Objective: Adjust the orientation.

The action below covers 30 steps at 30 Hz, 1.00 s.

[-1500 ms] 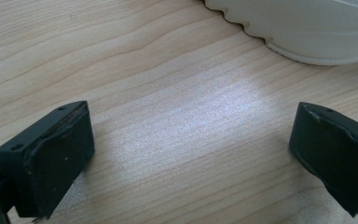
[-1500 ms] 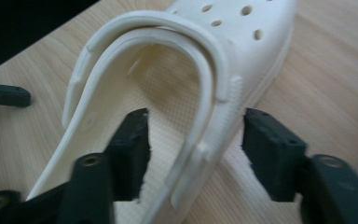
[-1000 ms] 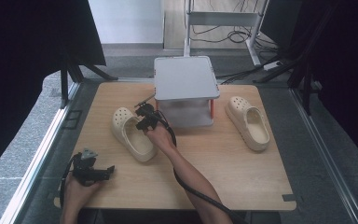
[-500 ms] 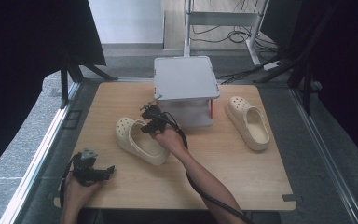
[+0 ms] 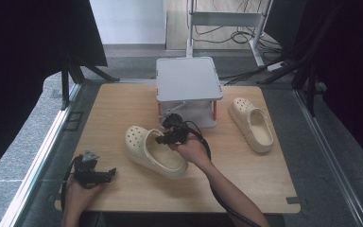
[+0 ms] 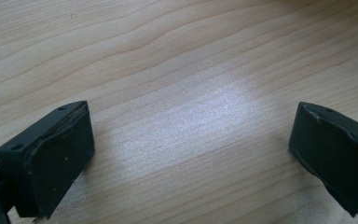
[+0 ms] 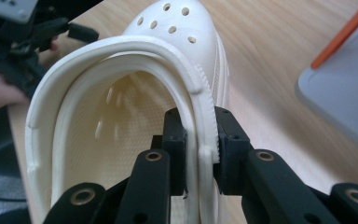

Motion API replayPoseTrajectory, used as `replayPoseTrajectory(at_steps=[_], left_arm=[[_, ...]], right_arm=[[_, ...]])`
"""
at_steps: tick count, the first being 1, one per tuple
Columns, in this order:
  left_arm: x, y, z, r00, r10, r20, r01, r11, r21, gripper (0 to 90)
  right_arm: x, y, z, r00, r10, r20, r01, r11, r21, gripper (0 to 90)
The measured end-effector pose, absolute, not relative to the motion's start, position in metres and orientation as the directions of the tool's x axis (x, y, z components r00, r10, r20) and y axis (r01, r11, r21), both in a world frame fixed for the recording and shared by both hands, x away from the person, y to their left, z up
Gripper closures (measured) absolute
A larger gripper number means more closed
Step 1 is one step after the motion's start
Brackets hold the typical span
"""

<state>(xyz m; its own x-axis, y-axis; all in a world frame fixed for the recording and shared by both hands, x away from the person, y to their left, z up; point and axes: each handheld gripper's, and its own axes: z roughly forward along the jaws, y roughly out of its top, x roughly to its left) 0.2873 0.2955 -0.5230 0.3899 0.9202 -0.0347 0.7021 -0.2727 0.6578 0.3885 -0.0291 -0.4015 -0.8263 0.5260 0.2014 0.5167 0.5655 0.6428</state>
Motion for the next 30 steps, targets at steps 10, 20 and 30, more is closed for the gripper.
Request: replayPoseTrajectory(at_steps=[10,20,30], left_arm=[[0.287,0.295,-0.523,0.385,0.922,-0.039,0.706,-0.267,0.656,0.0],[0.287,0.295,-0.523,0.382,0.923,-0.039,0.706,-0.265,0.657,0.0],[0.287,0.295,-0.523,0.381,0.924,-0.038,0.706,-0.264,0.657,0.0]], right_arm=[[0.347,-0.076,-0.404,-0.829,0.513,0.222,0.515,0.548,0.659,76.7],[0.305,-0.124,-0.435,-0.824,0.516,0.235,0.527,0.543,0.654,76.6],[0.298,-0.142,-0.459,-0.849,0.505,0.154,0.477,0.607,0.636,75.6]])
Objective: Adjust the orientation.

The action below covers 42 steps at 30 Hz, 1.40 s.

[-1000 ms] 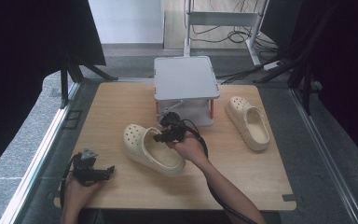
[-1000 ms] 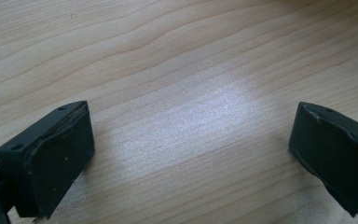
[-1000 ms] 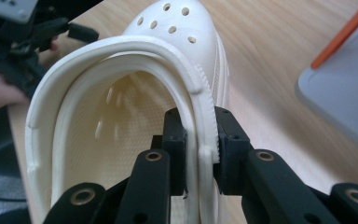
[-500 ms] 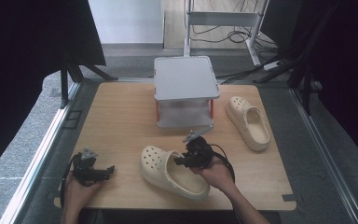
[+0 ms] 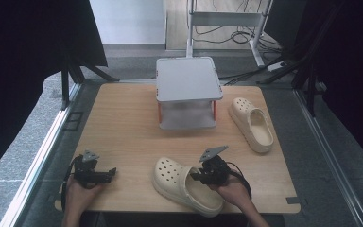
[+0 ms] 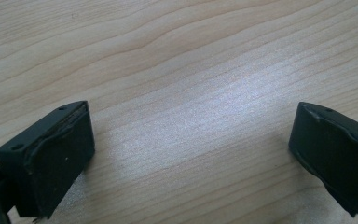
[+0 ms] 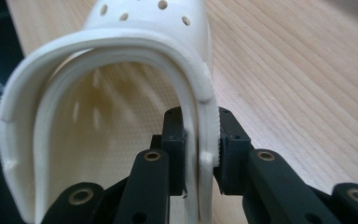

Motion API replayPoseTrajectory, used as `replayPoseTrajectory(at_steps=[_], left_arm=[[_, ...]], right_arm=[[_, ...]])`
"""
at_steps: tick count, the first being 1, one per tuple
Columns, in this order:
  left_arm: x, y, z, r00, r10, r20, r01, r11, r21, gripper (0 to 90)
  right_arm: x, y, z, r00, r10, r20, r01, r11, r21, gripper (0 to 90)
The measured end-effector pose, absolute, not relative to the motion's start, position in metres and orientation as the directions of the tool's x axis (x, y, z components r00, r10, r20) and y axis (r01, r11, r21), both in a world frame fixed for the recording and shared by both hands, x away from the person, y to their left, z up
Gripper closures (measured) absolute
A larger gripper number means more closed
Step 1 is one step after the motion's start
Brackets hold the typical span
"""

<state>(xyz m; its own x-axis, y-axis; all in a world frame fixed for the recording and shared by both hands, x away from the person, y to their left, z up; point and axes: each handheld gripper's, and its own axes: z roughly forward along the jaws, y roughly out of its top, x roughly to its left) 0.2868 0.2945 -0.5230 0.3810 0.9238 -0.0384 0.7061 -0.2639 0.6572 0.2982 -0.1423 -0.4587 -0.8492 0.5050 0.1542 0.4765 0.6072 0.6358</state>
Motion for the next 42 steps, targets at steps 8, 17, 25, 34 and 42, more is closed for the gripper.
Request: replayPoseTrajectory(at_steps=[8,17,25,34,42], left_arm=[[0.287,0.294,-0.523,0.380,0.924,-0.038,0.706,-0.263,0.657,0.0],[0.287,0.294,-0.523,0.379,0.925,-0.036,0.707,-0.265,0.656,0.0],[0.287,0.294,-0.523,0.379,0.925,-0.036,0.707,-0.265,0.656,0.0],[0.287,0.294,-0.523,0.380,0.924,-0.036,0.707,-0.265,0.656,0.0],[0.287,0.294,-0.523,0.380,0.924,-0.036,0.707,-0.265,0.656,0.0]], right_arm=[[0.294,-0.146,-0.445,-0.874,0.472,0.119,0.431,0.637,0.639,50.4],[0.303,-0.158,-0.411,-0.851,0.507,0.137,0.448,0.566,0.692,45.2],[0.323,-0.138,-0.420,-0.842,0.522,0.138,0.464,0.568,0.680,44.7],[0.326,-0.164,-0.413,-0.811,0.565,0.148,0.497,0.533,0.685,35.4],[0.342,-0.212,-0.414,-0.727,0.680,0.099,0.547,0.486,0.681,28.5]])
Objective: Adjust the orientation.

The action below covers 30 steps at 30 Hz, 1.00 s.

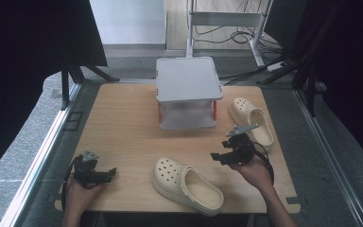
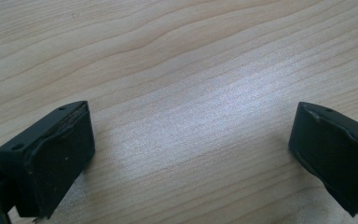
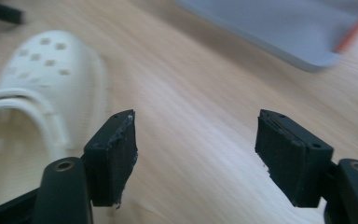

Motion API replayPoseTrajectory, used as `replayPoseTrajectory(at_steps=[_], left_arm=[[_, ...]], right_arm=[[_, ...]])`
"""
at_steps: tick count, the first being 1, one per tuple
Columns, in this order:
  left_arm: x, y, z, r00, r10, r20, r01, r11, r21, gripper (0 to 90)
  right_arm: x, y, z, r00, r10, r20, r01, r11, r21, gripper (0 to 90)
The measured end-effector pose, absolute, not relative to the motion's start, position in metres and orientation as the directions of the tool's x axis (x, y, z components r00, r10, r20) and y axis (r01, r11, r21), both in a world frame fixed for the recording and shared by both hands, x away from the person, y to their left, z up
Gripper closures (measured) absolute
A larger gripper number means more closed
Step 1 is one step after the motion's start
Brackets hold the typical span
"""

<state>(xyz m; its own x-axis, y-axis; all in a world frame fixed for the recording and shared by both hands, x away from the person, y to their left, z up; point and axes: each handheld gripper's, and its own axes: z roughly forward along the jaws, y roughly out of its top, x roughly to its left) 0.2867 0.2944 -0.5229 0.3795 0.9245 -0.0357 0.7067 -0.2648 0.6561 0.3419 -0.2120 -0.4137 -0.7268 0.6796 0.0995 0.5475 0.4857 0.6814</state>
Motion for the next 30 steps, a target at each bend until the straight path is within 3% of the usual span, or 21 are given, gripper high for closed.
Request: replayPoseTrajectory(at_steps=[9,30], left_arm=[[0.287,0.294,-0.523,0.380,0.924,-0.037,0.707,-0.264,0.656,0.0],[0.287,0.294,-0.523,0.380,0.924,-0.036,0.706,-0.264,0.657,0.0]], right_arm=[[0.365,-0.245,-0.413,-0.639,0.766,0.075,0.598,0.433,0.674,12.6],[0.440,-0.292,-0.423,-0.444,0.895,0.039,0.705,0.322,0.632,14.8]])
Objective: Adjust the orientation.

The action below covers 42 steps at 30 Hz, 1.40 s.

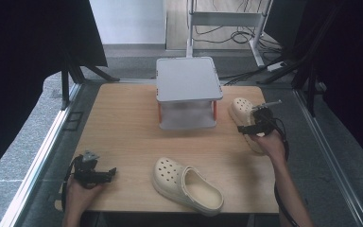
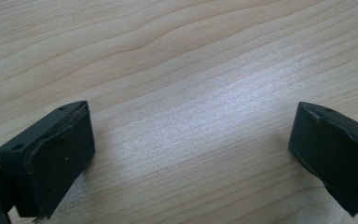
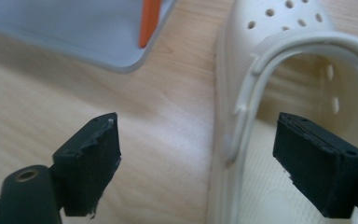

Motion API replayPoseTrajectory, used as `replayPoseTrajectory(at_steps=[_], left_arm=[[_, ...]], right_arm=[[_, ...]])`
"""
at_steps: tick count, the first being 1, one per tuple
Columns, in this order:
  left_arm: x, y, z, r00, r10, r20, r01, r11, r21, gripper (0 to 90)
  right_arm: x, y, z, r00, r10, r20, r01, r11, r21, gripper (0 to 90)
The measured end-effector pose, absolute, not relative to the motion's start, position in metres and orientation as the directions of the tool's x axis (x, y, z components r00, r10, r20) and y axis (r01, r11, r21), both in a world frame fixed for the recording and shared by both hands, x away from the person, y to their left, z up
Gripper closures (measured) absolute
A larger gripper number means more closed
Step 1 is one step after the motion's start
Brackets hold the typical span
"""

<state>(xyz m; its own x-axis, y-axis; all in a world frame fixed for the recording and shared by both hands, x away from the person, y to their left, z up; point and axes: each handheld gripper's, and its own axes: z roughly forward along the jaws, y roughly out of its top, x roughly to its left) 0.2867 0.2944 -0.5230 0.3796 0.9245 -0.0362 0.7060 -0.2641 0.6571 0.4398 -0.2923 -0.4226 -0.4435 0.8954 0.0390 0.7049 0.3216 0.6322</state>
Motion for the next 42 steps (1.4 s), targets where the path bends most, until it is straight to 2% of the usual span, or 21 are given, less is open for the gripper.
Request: replayPoseTrajectory(at_steps=[10,14,21,24,27,32,42], left_arm=[[0.287,0.294,-0.523,0.380,0.924,-0.036,0.706,-0.264,0.657,0.0],[0.287,0.294,-0.523,0.379,0.924,-0.036,0.706,-0.264,0.657,0.0],[0.287,0.294,-0.523,0.380,0.924,-0.036,0.706,-0.264,0.657,0.0],[0.287,0.294,-0.523,0.380,0.924,-0.036,0.706,-0.264,0.657,0.0],[0.287,0.294,-0.523,0.379,0.924,-0.036,0.706,-0.264,0.657,0.0],[0.287,0.294,-0.523,0.379,0.925,-0.036,0.706,-0.264,0.657,0.0],[0.287,0.294,-0.523,0.379,0.925,-0.036,0.706,-0.264,0.657,0.0]], right_arm=[[0.467,-0.292,-0.437,-0.412,0.911,0.025,0.728,0.312,0.611,33.2],[0.476,-0.292,-0.442,-0.389,0.921,0.020,0.736,0.298,0.608,46.3],[0.483,-0.294,-0.449,-0.359,0.933,0.019,0.755,0.279,0.593,75.0],[0.482,-0.298,-0.449,-0.347,0.936,0.051,0.759,0.249,0.601,76.5],[0.478,-0.296,-0.449,-0.352,0.936,0.002,0.745,0.279,0.605,76.7],[0.470,-0.301,-0.444,-0.357,0.934,0.003,0.733,0.279,0.620,76.7],[0.433,-0.304,-0.420,-0.420,0.908,-0.011,0.682,0.324,0.656,76.6]])
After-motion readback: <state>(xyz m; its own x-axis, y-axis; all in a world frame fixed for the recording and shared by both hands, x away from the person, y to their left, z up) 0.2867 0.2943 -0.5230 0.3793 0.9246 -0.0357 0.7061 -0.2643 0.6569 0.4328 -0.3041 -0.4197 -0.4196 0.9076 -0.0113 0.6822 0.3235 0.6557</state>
